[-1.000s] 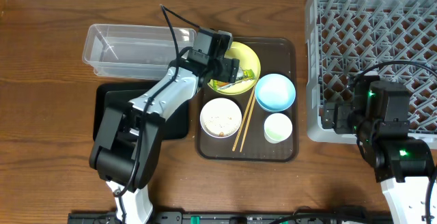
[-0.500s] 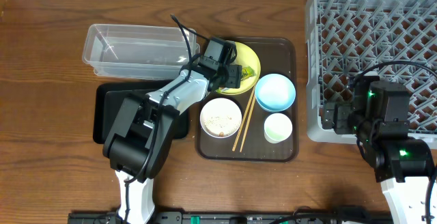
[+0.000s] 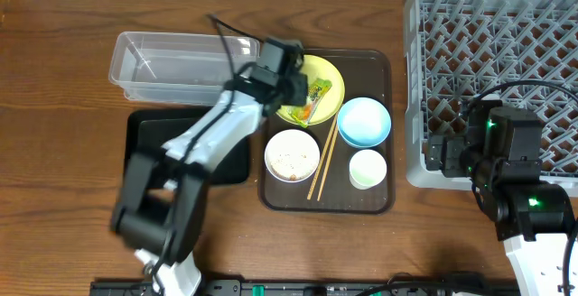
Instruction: Sort waste into correct bins and load items into the dishwasher rack
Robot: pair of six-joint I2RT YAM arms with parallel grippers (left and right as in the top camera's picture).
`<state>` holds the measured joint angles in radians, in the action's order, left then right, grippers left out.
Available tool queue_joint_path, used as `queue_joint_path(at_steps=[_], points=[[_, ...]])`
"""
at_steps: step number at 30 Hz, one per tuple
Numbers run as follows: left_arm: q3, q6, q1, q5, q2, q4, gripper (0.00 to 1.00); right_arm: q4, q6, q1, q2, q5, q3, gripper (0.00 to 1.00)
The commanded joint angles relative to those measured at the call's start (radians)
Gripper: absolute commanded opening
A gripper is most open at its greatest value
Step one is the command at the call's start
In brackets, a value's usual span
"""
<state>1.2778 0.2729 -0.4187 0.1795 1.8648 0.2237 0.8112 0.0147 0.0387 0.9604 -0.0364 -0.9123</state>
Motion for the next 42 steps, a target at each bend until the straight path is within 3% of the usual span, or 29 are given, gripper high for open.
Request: queue_joint_path(at_steps=[1,10,14,15,20,24,31,42], points=[[0.009,-0.04,0.041,-0.01,-0.123,0.047,0.19,0.0,0.007,0.011,0.0,0.003,-0.021,0.99],[0.008,-0.097,0.174,-0.174,-0.204,0.106,0.19,0.001,0.007,0.011,0.0,0.003,-0.021,0.99],[0.004,-0.096,0.227,-0.172,-0.185,0.109,0.48,0.001,0.007,0.011,0.0,0.003,-0.021,0.99],[0.004,-0.096,0.234,-0.167,-0.185,0.112,0.6,0.0,0.007,0.011,0.0,0.003,-0.021,0.99],[0.005,-0.144,0.225,-0.035,-0.216,0.134,0.71,0.001,0.007,0.011,0.0,0.003,-0.021,0.99],[0.002,-0.246,0.168,0.069,-0.217,0.165,0.72,0.001,0.007,0.011,0.0,0.003,-0.021,0.99],[-0.018,-0.467,0.041,0.066,-0.187,0.209,0.73,0.001,0.007,0.011,0.0,0.003,-0.021,0.99],[-0.018,-0.493,-0.038,0.018,0.035,0.156,0.74,0.001,0.007,0.011,0.0,0.004,-0.021,0.99]])
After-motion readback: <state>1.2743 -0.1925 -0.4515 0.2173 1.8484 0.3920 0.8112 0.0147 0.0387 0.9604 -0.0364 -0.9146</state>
